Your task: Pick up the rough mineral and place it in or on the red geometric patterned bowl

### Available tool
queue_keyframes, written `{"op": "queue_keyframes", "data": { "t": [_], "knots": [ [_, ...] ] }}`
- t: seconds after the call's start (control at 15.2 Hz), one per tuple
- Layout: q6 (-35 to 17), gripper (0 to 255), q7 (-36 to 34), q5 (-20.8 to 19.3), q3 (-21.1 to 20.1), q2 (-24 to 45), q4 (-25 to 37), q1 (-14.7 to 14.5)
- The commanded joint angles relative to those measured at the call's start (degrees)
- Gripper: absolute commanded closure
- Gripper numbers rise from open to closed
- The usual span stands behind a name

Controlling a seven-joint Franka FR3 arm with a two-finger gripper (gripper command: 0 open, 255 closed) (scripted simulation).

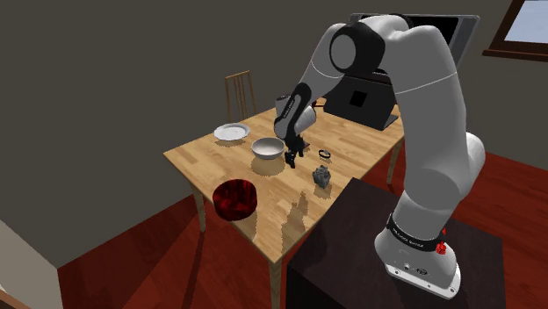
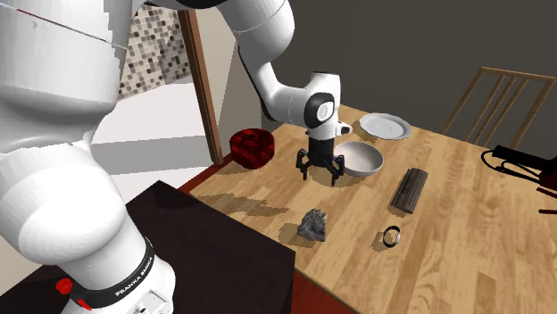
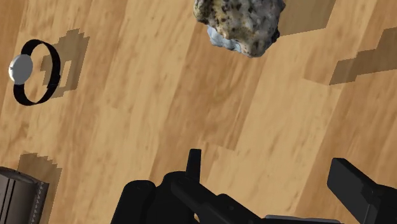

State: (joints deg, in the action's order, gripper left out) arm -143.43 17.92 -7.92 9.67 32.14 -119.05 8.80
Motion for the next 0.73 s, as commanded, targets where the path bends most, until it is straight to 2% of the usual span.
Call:
{"op": "queue_keyframes", "data": {
  "t": [0.0, 0.33, 0.66],
  "knots": [
    [-1.2, 0, 0.0, 0.1, -0.1, 1.6, 0.5, 0.2],
    [-3.8, 0, 0.0, 0.2, -0.2, 4.6, 0.8, 0.7],
    [-3.8, 0, 0.0, 0.2, -0.2, 4.6, 0.8, 0.7]
  ]
}}
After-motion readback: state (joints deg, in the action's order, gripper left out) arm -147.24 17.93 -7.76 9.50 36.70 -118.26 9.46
